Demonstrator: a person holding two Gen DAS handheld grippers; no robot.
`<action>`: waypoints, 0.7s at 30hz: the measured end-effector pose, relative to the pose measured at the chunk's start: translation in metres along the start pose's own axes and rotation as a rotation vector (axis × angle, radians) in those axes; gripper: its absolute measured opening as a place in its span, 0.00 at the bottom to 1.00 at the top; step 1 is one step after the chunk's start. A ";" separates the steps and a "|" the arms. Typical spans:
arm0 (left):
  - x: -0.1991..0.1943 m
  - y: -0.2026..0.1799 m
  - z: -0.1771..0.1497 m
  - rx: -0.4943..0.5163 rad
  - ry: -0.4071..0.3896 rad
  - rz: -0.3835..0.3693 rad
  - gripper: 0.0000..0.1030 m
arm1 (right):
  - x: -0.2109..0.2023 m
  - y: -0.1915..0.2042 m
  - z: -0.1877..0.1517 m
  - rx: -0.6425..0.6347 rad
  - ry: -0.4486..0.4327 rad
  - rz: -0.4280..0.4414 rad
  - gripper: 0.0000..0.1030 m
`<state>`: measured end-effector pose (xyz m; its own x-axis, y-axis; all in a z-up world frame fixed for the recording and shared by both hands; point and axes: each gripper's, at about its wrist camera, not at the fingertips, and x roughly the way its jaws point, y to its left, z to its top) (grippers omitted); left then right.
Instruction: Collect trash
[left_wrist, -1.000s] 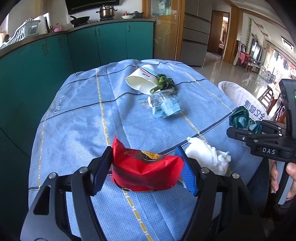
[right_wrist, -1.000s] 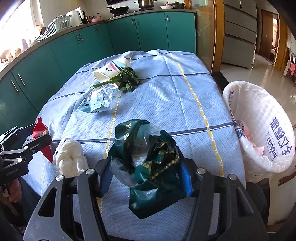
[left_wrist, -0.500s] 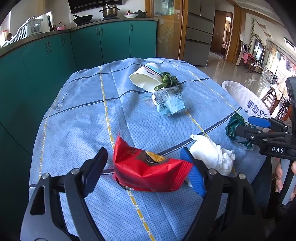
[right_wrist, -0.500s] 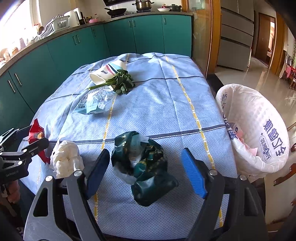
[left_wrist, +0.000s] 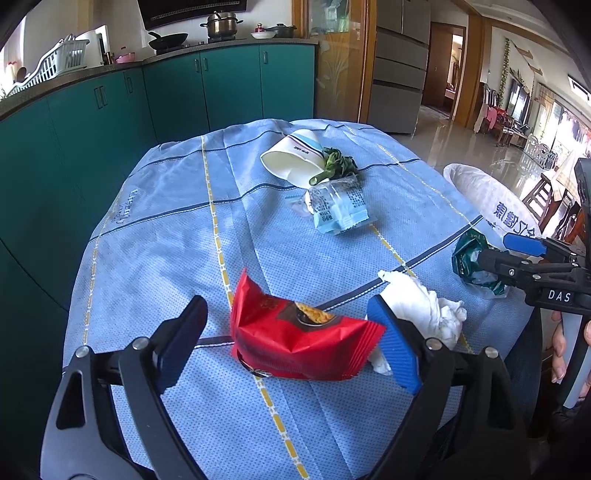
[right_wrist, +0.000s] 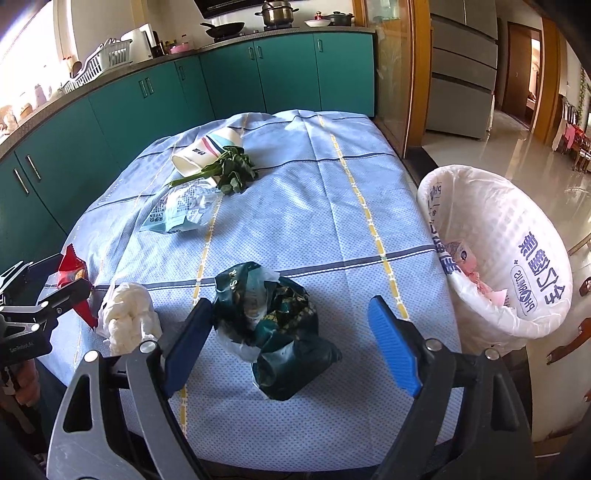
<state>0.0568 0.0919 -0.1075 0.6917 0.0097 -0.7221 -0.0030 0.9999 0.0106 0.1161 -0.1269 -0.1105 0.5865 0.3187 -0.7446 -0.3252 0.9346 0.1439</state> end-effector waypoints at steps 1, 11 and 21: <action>0.000 0.000 0.000 -0.001 -0.001 0.001 0.86 | 0.000 0.000 0.000 0.001 0.000 0.000 0.81; -0.005 -0.002 0.000 0.004 -0.010 0.009 0.87 | 0.000 -0.001 -0.003 0.000 0.007 0.000 0.81; -0.004 -0.009 -0.001 0.025 -0.003 0.009 0.88 | 0.002 -0.002 -0.007 -0.004 0.014 0.005 0.81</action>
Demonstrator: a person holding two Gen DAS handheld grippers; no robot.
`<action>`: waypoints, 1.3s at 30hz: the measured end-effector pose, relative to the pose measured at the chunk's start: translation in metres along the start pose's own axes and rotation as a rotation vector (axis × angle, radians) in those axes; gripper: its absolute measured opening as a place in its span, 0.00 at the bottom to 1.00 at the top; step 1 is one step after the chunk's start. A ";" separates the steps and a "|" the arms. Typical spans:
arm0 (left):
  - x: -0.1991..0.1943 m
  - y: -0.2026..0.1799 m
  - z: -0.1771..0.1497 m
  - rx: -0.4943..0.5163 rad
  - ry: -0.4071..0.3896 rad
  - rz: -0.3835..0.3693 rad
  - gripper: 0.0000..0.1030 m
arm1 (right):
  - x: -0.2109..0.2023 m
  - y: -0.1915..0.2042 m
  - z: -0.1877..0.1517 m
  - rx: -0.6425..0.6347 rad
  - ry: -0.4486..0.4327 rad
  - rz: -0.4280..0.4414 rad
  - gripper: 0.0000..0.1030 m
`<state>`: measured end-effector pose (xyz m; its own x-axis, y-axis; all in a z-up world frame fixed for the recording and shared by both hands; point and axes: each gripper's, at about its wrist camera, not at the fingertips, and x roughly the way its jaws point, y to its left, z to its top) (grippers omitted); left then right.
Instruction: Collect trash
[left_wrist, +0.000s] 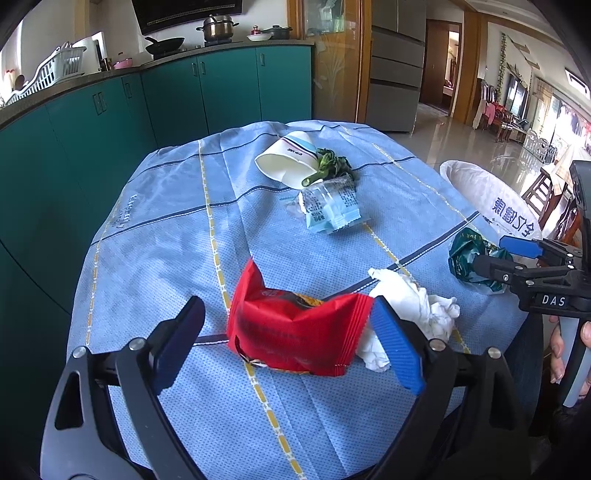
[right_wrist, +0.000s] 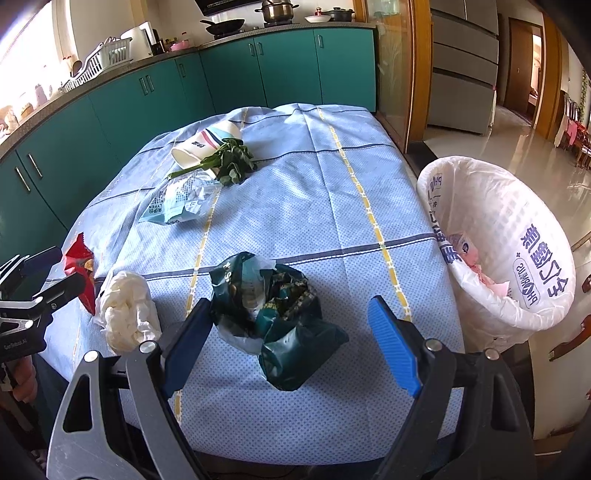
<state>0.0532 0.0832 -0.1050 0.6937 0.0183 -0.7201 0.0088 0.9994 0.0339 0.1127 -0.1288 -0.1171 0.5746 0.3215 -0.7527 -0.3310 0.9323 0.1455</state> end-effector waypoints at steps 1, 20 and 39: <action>0.000 -0.001 0.000 0.001 0.001 0.002 0.88 | 0.000 0.000 0.000 -0.003 -0.002 -0.003 0.81; -0.004 -0.001 -0.002 0.004 -0.001 0.019 0.89 | -0.008 0.023 0.018 -0.033 -0.060 0.094 0.53; 0.003 0.031 -0.015 -0.062 0.030 0.056 0.91 | -0.005 0.001 0.007 -0.009 -0.023 0.021 0.75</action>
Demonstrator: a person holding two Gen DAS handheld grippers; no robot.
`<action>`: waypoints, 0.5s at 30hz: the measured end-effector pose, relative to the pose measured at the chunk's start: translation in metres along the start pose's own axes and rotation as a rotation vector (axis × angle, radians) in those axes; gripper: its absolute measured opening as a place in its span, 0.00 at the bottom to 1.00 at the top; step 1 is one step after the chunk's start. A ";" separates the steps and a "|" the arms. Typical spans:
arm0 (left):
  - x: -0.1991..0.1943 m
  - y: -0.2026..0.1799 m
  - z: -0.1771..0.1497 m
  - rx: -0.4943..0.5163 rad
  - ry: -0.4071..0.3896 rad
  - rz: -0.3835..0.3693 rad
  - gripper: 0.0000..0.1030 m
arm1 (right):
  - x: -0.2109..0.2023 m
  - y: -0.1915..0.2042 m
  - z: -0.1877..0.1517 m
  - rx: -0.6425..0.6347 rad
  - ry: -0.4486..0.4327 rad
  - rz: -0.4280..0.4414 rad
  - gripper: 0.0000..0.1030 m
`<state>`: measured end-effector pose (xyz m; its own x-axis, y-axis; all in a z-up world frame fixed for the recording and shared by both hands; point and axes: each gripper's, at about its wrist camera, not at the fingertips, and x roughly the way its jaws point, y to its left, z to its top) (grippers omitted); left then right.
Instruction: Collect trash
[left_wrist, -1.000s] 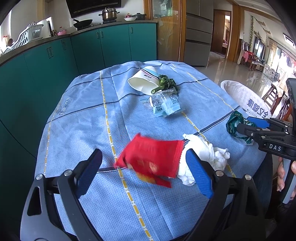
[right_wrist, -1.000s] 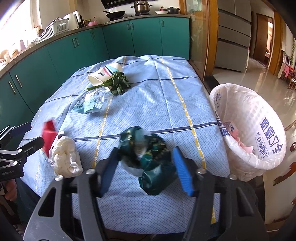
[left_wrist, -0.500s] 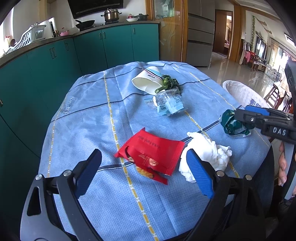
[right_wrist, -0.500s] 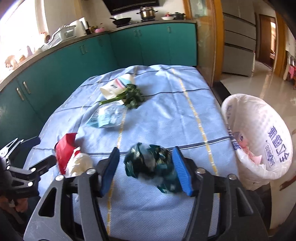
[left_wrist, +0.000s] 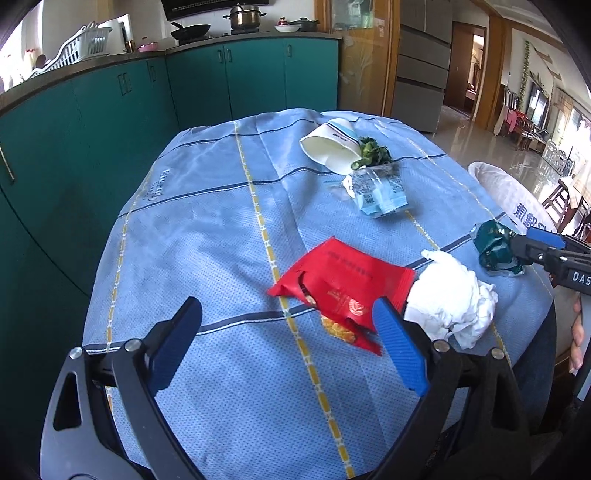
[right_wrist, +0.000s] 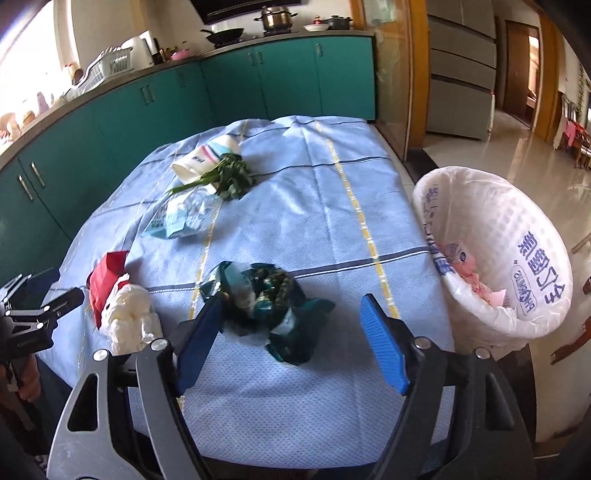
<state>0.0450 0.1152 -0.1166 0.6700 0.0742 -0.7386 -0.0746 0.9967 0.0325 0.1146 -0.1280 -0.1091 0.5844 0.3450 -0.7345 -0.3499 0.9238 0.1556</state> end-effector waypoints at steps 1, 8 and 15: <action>0.000 -0.002 0.000 0.006 0.000 -0.003 0.91 | 0.001 0.002 0.000 -0.006 0.003 0.003 0.75; 0.003 -0.017 -0.003 0.063 0.012 -0.021 0.91 | 0.006 0.013 -0.003 -0.051 0.032 0.030 0.78; 0.018 -0.026 0.005 0.080 0.027 -0.035 0.91 | 0.019 0.028 -0.002 -0.086 0.058 0.046 0.78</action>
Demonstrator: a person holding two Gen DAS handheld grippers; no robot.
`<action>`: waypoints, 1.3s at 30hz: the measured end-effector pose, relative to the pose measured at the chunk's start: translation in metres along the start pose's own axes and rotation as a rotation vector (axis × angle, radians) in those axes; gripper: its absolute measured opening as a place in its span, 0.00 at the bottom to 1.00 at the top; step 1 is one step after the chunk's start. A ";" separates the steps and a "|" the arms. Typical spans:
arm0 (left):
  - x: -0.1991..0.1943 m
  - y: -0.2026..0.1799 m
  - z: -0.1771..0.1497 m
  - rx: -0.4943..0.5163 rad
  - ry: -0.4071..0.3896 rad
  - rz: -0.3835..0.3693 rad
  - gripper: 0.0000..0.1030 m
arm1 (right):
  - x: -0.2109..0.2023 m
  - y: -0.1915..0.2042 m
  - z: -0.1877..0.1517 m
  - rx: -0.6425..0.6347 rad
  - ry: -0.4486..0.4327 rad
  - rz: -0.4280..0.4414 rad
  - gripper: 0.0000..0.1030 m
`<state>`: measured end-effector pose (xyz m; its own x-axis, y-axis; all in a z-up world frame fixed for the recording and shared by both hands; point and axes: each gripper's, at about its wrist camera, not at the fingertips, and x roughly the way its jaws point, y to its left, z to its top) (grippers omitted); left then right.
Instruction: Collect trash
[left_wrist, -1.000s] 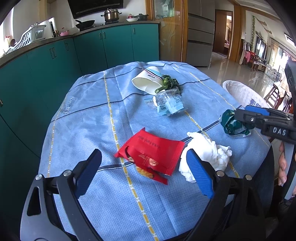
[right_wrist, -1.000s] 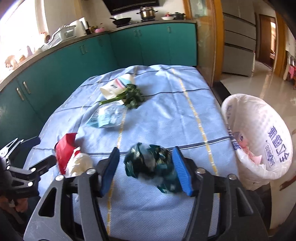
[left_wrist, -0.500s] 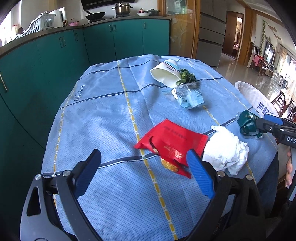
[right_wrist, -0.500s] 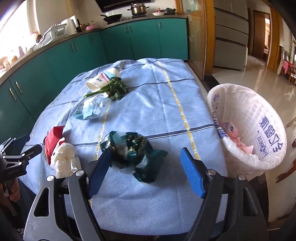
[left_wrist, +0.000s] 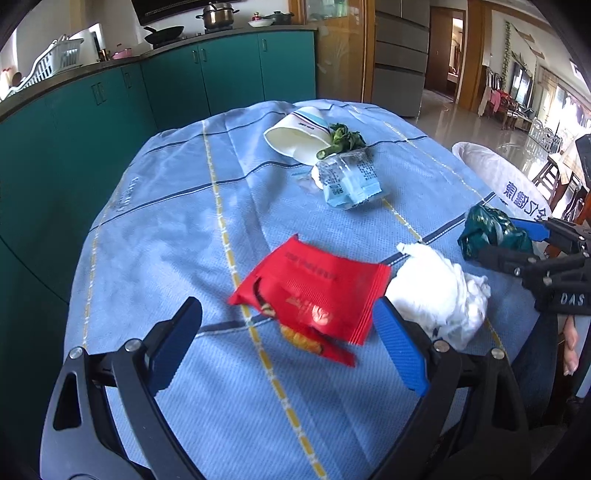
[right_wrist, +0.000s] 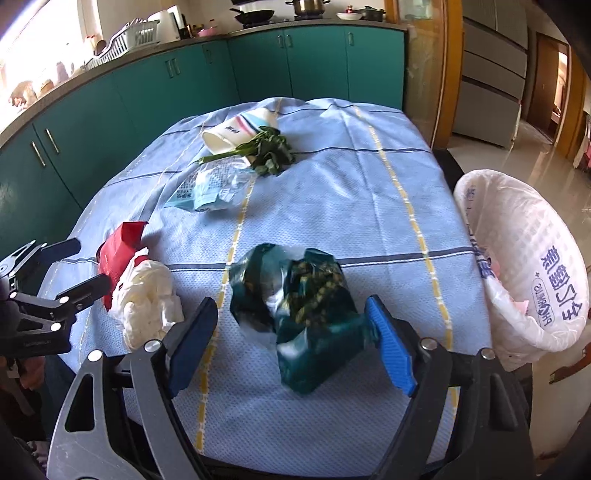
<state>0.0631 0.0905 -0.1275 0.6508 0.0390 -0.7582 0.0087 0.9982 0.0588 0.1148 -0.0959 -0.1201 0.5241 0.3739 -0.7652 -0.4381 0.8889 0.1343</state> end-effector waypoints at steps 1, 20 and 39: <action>0.004 -0.002 0.002 0.008 0.005 -0.008 0.91 | 0.001 0.001 0.000 -0.005 0.001 -0.001 0.78; 0.034 0.009 0.010 -0.007 0.042 -0.064 0.54 | 0.013 -0.002 0.005 0.000 0.000 0.021 0.67; 0.032 0.027 0.016 -0.091 0.020 0.005 0.89 | 0.005 -0.028 0.002 0.078 -0.020 0.016 0.66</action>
<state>0.0960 0.1185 -0.1398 0.6352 0.0443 -0.7711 -0.0644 0.9979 0.0042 0.1310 -0.1180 -0.1267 0.5326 0.3927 -0.7498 -0.3889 0.9003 0.1953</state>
